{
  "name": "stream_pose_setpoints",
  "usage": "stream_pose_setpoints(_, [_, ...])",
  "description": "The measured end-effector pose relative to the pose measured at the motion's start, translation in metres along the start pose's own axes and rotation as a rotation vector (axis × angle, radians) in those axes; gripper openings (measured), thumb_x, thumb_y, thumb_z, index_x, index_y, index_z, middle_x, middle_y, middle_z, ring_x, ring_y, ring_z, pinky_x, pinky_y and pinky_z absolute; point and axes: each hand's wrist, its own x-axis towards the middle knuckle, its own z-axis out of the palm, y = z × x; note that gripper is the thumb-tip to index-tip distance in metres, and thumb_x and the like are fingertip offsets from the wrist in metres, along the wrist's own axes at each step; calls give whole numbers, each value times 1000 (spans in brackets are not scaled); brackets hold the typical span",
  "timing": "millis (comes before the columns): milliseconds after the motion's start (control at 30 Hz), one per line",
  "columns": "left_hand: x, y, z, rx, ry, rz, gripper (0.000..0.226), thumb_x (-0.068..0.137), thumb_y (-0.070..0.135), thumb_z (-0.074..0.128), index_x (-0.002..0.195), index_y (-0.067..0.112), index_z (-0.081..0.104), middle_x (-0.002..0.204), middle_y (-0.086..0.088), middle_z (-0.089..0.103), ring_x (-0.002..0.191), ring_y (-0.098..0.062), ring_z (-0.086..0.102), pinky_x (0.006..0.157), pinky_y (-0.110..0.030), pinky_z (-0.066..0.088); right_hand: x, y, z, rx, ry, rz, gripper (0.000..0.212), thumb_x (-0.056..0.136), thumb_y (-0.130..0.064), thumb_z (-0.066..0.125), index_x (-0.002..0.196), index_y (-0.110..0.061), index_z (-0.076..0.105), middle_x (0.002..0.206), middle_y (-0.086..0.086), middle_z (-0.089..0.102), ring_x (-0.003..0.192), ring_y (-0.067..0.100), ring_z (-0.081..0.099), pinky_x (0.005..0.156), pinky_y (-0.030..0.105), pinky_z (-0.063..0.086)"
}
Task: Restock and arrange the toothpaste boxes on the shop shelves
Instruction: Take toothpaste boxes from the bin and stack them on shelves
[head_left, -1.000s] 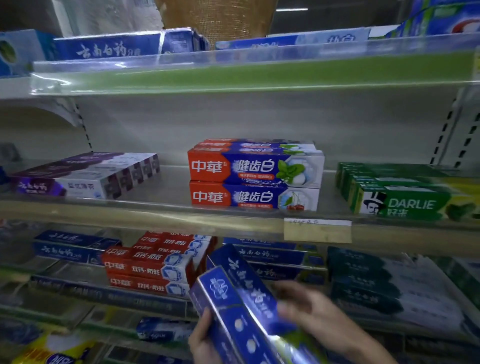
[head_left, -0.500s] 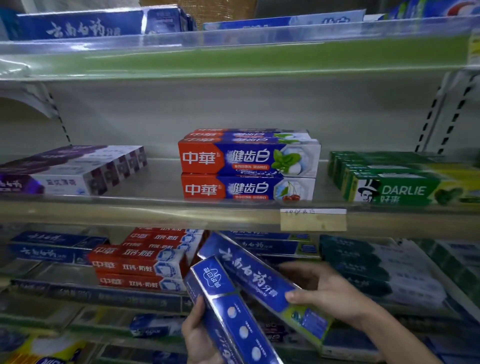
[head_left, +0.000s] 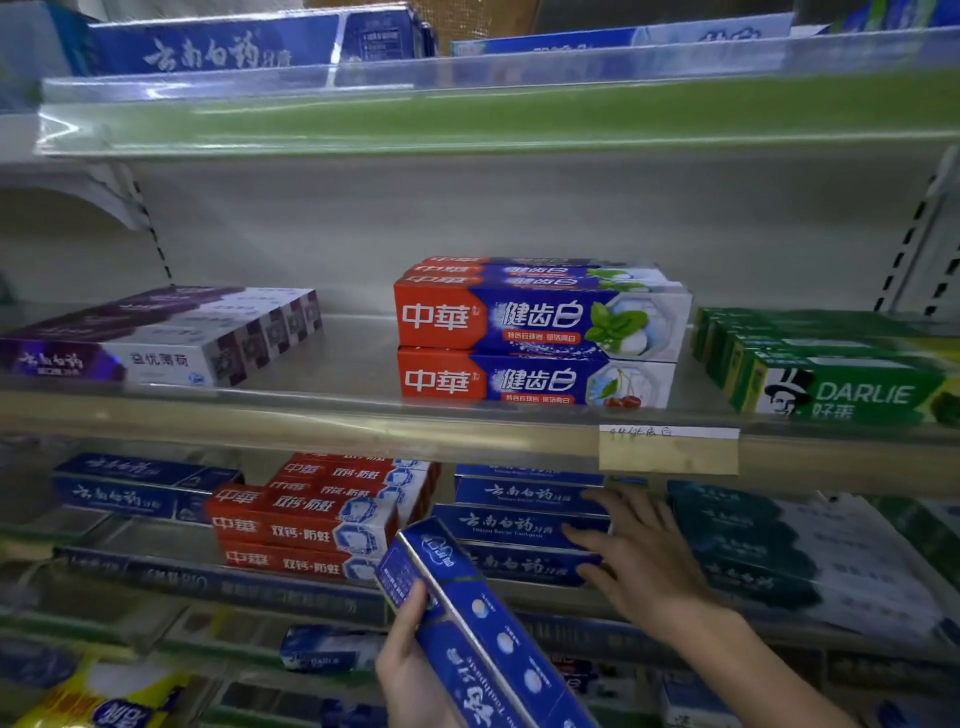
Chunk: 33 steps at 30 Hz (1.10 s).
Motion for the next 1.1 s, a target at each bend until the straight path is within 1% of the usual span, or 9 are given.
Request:
stream_pose_setpoints(167, [8, -10, 7, 107, -124, -37, 44, 71, 40, 56, 103, 10, 61, 72, -14, 69, 62, -29, 66, 72, -44, 49, 1, -1, -3, -59, 42, 56, 52, 37, -57, 89, 85, -43, 74, 99, -9, 71, 100, 19, 57, 72, 36, 56])
stream_pose_setpoints(233, [10, -12, 13, 151, -126, -17, 44, 71, 39, 56, 105, 12, 61, 75, -13, 71, 63, -28, 67, 72, -44, 51, -1, -1, -10, -54, 26, 70, 48, 54, -55, 84, 98, -40, 73, 107, -9, 68, 105, 19, 59, 82, 37, 51])
stream_pose_setpoints(333, [14, -12, 13, 187, -138, 3, 50, 72, 41, 58, 113, 13, 59, 81, -14, 71, 71, -29, 66, 74, -45, 51, -2, 2, -11, 26, -34, 77, 43, 89, -46, 56, 129, -32, 55, 136, -10, 48, 132, 18, 33, 103, 36, 26])
stream_pose_setpoints(500, [20, -8, 5, 228, -135, 36, 71, 73, 44, 62, 133, 8, 50, 99, -18, 65, 85, -34, 62, 82, -48, 51, -8, 6, -15, 72, -39, 135, 44, 93, -49, 48, 134, -35, 48, 140, -13, 40, 133, 14, 27, 103, 32, 26])
stream_pose_setpoints(633, [22, -8, -2, 113, -129, 33, 82, 62, 37, 81, 134, 12, 51, 108, -18, 64, 95, -34, 61, 84, -49, 50, -32, -4, -30, 640, 186, 259, 44, 77, -61, 55, 115, -38, 61, 121, -11, 56, 111, 9, 50, 87, 23, 38])
stream_pose_setpoints(733, [20, -8, -9, 86, -219, 9, 108, 24, 32, 98, 123, 13, 58, 116, -20, 64, 101, -36, 62, 82, -52, 52, -64, -24, -55, 913, -127, 221, 53, 58, -77, 57, 107, -60, 46, 121, -30, 50, 110, -7, 51, 93, 23, 44])
stream_pose_setpoints(867, [8, -7, -7, 552, -300, 68, 87, 32, 32, 93, 110, 11, 61, 95, -15, 73, 78, -28, 71, 66, -39, 58, -77, -40, -57, 916, -213, 116, 79, 42, -91, 57, 115, -69, 36, 127, -46, 36, 123, -15, 36, 108, 26, 35])
stream_pose_setpoints(967, [-7, 1, 10, 1138, -610, 182, 63, 56, 24, 90, 113, 24, 62, 107, -2, 73, 96, -15, 70, 83, -31, 53, -70, -38, -59, 1287, -132, 204, 77, 50, -66, 78, 117, -56, 42, 119, -30, 59, 111, -3, 59, 93, 29, 52])
stream_pose_setpoints(1100, [-12, 0, 37, 1559, -743, 417, 58, 63, 39, 83, 115, 37, 58, 105, 14, 68, 98, -5, 64, 90, -35, 52, -55, -25, -57, 1419, -113, 185, 83, 55, -38, 85, 128, -40, 47, 116, -11, 67, 102, 12, 68, 82, 29, 55])
